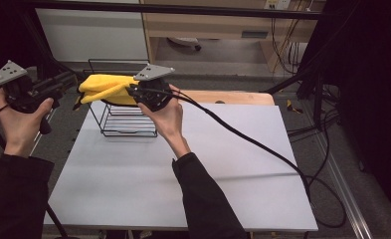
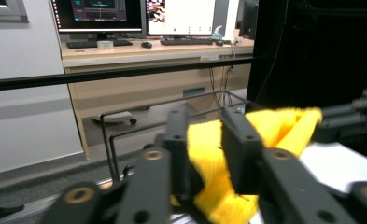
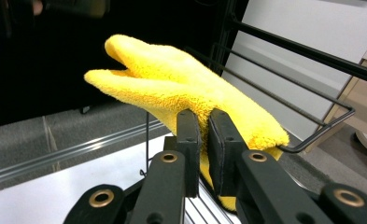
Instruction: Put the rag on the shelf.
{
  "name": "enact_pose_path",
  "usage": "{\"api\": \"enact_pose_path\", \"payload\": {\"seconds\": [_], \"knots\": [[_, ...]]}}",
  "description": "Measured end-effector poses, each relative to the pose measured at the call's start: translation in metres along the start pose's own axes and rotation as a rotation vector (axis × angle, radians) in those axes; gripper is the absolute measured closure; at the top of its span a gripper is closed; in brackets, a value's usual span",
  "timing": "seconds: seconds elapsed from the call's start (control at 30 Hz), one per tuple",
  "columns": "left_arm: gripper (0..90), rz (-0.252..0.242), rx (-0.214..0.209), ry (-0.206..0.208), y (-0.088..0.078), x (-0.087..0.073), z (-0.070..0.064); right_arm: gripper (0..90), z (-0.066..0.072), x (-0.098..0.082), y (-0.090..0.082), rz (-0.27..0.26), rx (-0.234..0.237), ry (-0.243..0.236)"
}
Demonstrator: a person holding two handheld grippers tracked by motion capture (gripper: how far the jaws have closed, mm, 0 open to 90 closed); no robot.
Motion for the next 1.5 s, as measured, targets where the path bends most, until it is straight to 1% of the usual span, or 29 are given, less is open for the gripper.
{"api": "enact_pose_path", "payload": {"seconds": [0.03,0.1,0.2,0.3,0.37,0.5,0.6,0.7,0.73,0.8,0.87,0.9,0.93,1.0,1.03,1.1,1.2,1.3,1.4,1.5], "knots": [[78.4,0.007,-0.001,-0.002,0.002,-0.001,-0.001,83.7,0.001,-0.001,0.000,0.003,-0.003,-0.003],[83.0,0.051,0.000,-0.004,0.012,-0.008,-0.003,83.4,0.002,-0.002,0.001,0.005,-0.004,-0.010],[88.9,0.122,0.012,-0.012,0.024,-0.022,-0.003,82.7,0.004,-0.006,0.001,0.013,0.000,-0.011],[89.8,0.179,0.020,-0.006,0.031,-0.037,-0.001,82.0,0.006,-0.010,0.000,0.020,0.008,-0.012],[89.9,0.196,0.017,-0.007,0.033,-0.043,0.001,81.4,0.007,-0.012,-0.001,0.022,0.013,-0.011],[90.0,0.220,0.022,0.008,0.034,-0.052,0.003,78.2,0.009,-0.014,-0.001,0.027,0.028,-0.010],[90.0,0.232,0.024,0.023,0.034,-0.058,0.005,74.1,0.011,-0.010,-0.002,0.003,0.041,0.009],[90.0,0.241,0.026,0.030,0.036,-0.063,0.006,70.2,0.010,-0.003,-0.002,-0.047,0.053,0.052],[90.0,0.243,0.026,0.030,0.036,-0.065,0.007,70.4,0.010,-0.002,-0.002,-0.056,0.053,0.063],[90.0,0.249,0.033,0.038,0.039,-0.068,0.009,73.7,0.009,-0.003,0.002,-0.047,0.060,0.073],[90.0,0.255,0.038,0.039,0.041,-0.072,0.010,81.4,0.010,-0.010,0.009,-0.019,0.077,0.091],[90.0,0.256,0.038,0.041,0.042,-0.074,0.011,84.9,0.011,-0.016,0.014,0.009,0.078,0.095],[90.0,0.253,0.037,0.041,0.043,-0.075,0.011,87.3,0.014,-0.021,0.018,0.026,0.088,0.103],[89.9,0.252,0.037,0.041,0.044,-0.077,0.012,89.8,0.016,-0.032,0.025,0.064,0.086,0.104],[90.0,0.251,0.038,0.039,0.045,-0.078,0.014,90.0,0.016,-0.036,0.028,0.075,0.081,0.104],[89.9,0.253,0.041,0.034,0.046,-0.080,0.016,90.0,0.013,-0.045,0.033,0.094,0.066,0.118],[89.9,0.250,0.038,0.023,0.048,-0.082,0.018,89.3,0.010,-0.051,0.037,0.102,0.054,0.125],[89.9,0.249,0.032,0.017,0.049,-0.083,0.019,87.5,0.011,-0.051,0.037,0.093,0.055,0.113],[89.4,0.245,0.021,0.014,0.047,-0.083,0.016,84.1,0.013,-0.048,0.033,0.073,0.069,0.109],[85.6,0.247,0.004,0.014,0.043,-0.084,0.013,78.8,0.015,-0.045,0.026,0.061,0.084,0.101]]}}
Point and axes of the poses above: each handheld gripper's, and its own axes: y roughly forward along the jaws, x roughly out of its top, z roughly to its left, the point moved 9 cm from there along y, roughly forward along the jaws, and after that the axes turned 13 degrees about -y, right-handed, at the moved point
